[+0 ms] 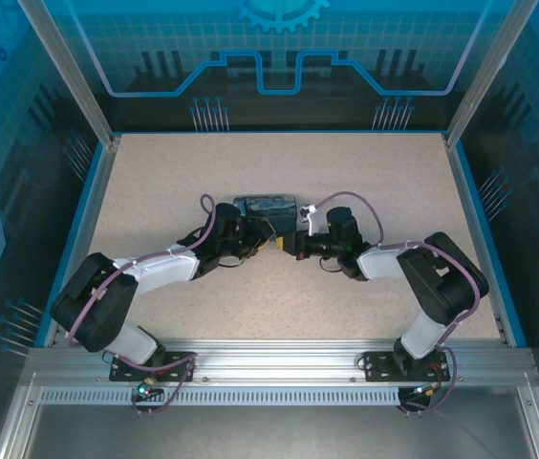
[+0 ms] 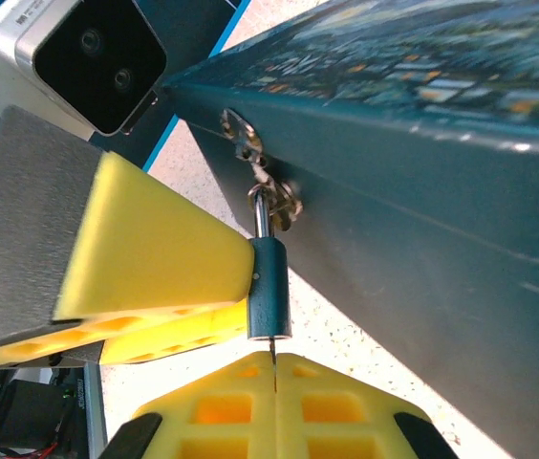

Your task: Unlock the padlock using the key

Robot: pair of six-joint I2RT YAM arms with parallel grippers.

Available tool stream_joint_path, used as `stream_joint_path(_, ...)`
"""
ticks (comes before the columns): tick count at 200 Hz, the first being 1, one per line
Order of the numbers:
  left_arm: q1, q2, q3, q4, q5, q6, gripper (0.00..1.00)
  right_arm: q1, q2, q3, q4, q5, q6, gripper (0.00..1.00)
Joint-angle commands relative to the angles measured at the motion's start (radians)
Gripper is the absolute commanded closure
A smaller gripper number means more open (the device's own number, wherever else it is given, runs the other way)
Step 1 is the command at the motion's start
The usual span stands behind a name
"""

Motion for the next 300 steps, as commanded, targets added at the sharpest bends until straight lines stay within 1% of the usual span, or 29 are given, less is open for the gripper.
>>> stream_joint_path(1,-0.008,-0.003,-0.016,0.063,0.015,-0.001,0.63,0.026,0.023,0.028,-0.023,0.004,-0.012,1.00)
stream_joint_path(93,-0.009,0.057,-0.017,0.084,0.009,-0.005,0.59,0.032,0.041,0.036,-0.046,0.019,-0.012,1.00)
stream_joint_path(127,-0.008,0.058,-0.034,0.081,-0.012,-0.014,0.53,0.032,0.066,0.034,-0.071,0.038,-0.013,1.00)
stream_joint_path(156,-0.009,0.070,-0.036,0.087,-0.018,-0.027,0.52,0.030,0.092,0.034,-0.045,0.034,0.008,1.00)
stream_joint_path(178,-0.008,0.074,-0.047,0.096,-0.025,-0.047,0.47,0.028,0.093,0.039,-0.049,0.034,0.017,1.00)
stream_joint_path(211,-0.009,0.017,-0.095,0.090,-0.074,-0.072,0.42,0.027,0.086,0.039,-0.065,0.041,0.037,1.00)
stream_joint_path(235,-0.009,-0.055,-0.150,0.081,-0.125,-0.112,0.43,0.030,0.083,0.047,-0.105,0.042,0.066,1.00)
stream_joint_path(254,-0.012,-0.086,-0.176,0.089,-0.150,-0.151,0.48,0.034,0.079,0.055,-0.143,0.045,0.081,1.00)
stream_joint_path(270,-0.017,-0.081,-0.187,0.120,-0.154,-0.182,0.52,0.036,0.075,0.061,-0.174,0.054,0.085,1.00)
stream_joint_path(300,-0.034,-0.032,-0.200,0.211,-0.148,-0.239,0.54,0.049,0.077,0.065,-0.171,0.053,0.113,1.00)
